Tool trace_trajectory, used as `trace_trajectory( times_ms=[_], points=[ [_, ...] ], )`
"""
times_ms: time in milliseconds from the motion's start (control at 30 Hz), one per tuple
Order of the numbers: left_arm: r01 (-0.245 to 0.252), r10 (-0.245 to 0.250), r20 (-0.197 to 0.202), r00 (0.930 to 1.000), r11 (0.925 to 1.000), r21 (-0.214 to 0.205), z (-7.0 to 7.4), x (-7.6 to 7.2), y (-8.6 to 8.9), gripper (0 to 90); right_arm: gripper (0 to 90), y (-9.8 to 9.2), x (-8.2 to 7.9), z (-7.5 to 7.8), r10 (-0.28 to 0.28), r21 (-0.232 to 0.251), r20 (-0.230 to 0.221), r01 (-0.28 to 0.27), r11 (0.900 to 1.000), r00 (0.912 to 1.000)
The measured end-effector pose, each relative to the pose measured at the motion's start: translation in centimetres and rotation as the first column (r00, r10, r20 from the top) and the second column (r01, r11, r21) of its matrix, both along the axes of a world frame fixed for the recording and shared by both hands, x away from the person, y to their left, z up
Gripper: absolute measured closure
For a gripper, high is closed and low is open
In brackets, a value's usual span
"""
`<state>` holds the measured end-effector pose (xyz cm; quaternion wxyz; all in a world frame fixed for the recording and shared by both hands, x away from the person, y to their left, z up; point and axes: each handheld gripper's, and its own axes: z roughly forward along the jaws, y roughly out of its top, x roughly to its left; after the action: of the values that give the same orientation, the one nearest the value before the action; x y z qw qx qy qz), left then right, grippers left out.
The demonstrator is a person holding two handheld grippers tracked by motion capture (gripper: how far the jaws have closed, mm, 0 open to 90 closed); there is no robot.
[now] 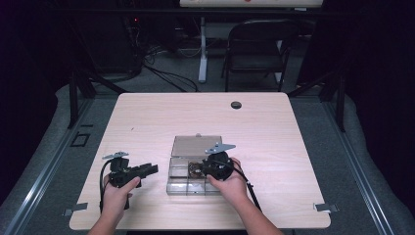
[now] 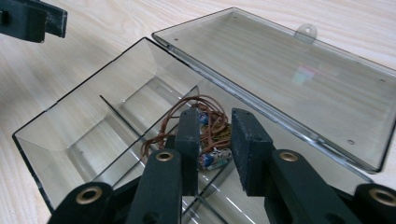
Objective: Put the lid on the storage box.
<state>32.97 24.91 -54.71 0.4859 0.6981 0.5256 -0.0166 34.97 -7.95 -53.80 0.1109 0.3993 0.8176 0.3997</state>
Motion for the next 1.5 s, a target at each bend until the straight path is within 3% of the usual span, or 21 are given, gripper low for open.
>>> trace_trajectory(
  times_ms=[567, 967, 1100, 1200, 1367, 1500],
  points=[
    [-0.004, 0.004, 0.010, 0.9999, 0.9997, 0.023, -0.2, 0.2, -0.3, 53.5, 58.5, -2.1, 0.5, 0.9, -0.046, 0.010, -0.005, 0.046, 0.9989, 0.9989],
    [0.018, -0.021, 0.040, 0.9990, 0.9960, 0.088, -0.3, 1.5, -1.5, 53.0, 50.6, -3.6, 1.2, 1.4, -0.076, 0.013, -0.010, 0.076, 0.9970, 0.9971],
    [0.027, -0.030, 0.035, 0.9990, 0.9966, 0.078, -0.2, 1.9, -1.8, 56.0, 50.8, -3.9, 1.4, 1.3, -0.072, 0.005, -0.011, 0.072, 0.9974, 0.9974],
    [0.023, -0.028, 0.045, 0.9986, 0.9928, 0.117, 0.1, 2.5, -2.2, 53.8, 50.8, -4.3, 1.6, 1.3, -0.077, 0.013, -0.036, 0.078, 0.9969, 0.9964],
    [0.033, -0.039, 0.043, 0.9983, 0.9910, 0.130, 0.4, 3.2, -2.5, 51.4, 48.8, -4.6, 1.9, 1.2, -0.113, 0.030, -0.059, 0.114, 0.9930, 0.9919],
    [0.025, -0.032, 0.051, 0.9982, 0.9895, 0.142, 0.7, 3.5, -2.8, 48.8, 45.9, -4.7, 2.2, 1.1, -0.108, 0.036, -0.071, 0.110, 0.9932, 0.9916]
  ],
)
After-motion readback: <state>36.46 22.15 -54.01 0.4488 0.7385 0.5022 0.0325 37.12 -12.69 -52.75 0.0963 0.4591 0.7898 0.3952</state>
